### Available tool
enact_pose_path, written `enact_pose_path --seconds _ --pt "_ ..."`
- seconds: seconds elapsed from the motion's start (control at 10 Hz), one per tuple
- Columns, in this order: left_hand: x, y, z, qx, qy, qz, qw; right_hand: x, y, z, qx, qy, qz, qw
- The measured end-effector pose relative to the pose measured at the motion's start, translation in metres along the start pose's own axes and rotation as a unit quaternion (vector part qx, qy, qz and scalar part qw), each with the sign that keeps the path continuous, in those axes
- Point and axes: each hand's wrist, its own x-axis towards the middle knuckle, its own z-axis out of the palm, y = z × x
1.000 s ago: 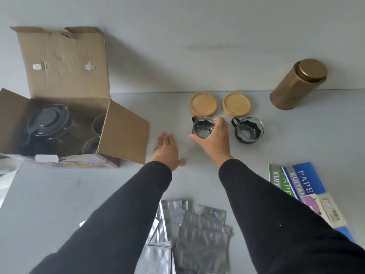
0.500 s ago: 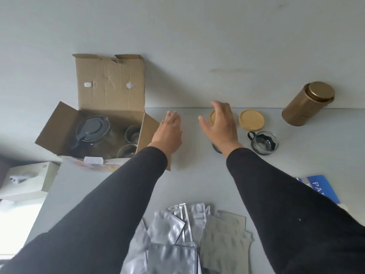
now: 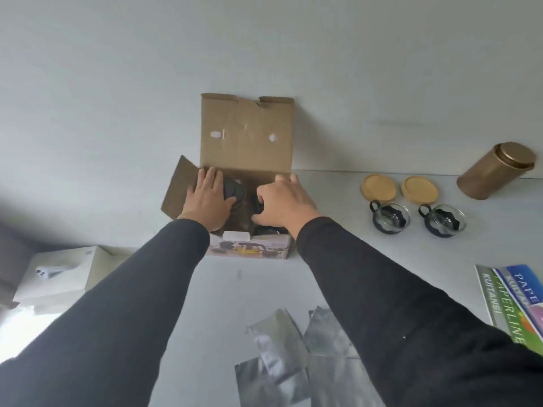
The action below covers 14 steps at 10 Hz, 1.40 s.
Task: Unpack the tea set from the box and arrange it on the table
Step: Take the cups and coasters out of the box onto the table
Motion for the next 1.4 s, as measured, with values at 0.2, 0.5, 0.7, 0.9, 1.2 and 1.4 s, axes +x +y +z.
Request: enact_pose_path --seconds 0.2,0.5,0.7,0.9,1.2,1.4 --pt "-0.009 -0.013 0.023 -0.011 0.007 0.006 1.000 0.012 -0.030 0.022 -0.111 -0.116 0.119 0.980" --pt "-0.009 -0.013 0.029 -0.013 0.021 -0.005 1.000 0.017 -0.037 0.036 -0.132 -0.157 0.188 0.960" --pt "-0.008 -0.012 0.029 -0.017 0.016 -0.004 1.000 0.012 -0.030 0.018 -0.041 -0.146 0.163 0.975" --pt "-0.009 -0.009 0.019 -0.039 0.001 -0.008 0.999 -0.004 -0.014 -0.027 0.073 -0.052 0.117 0.989" --pt "-0.016 0.084 -0.003 -0.109 0.062 0.044 0.991 -0.080 0.064 -0.025 0.250 0.157 0.153 0.943" --pt "-0.032 0.192 0.032 -0.128 0.048 0.103 0.985 -0.151 0.155 0.018 0.260 0.233 0.241 0.905"
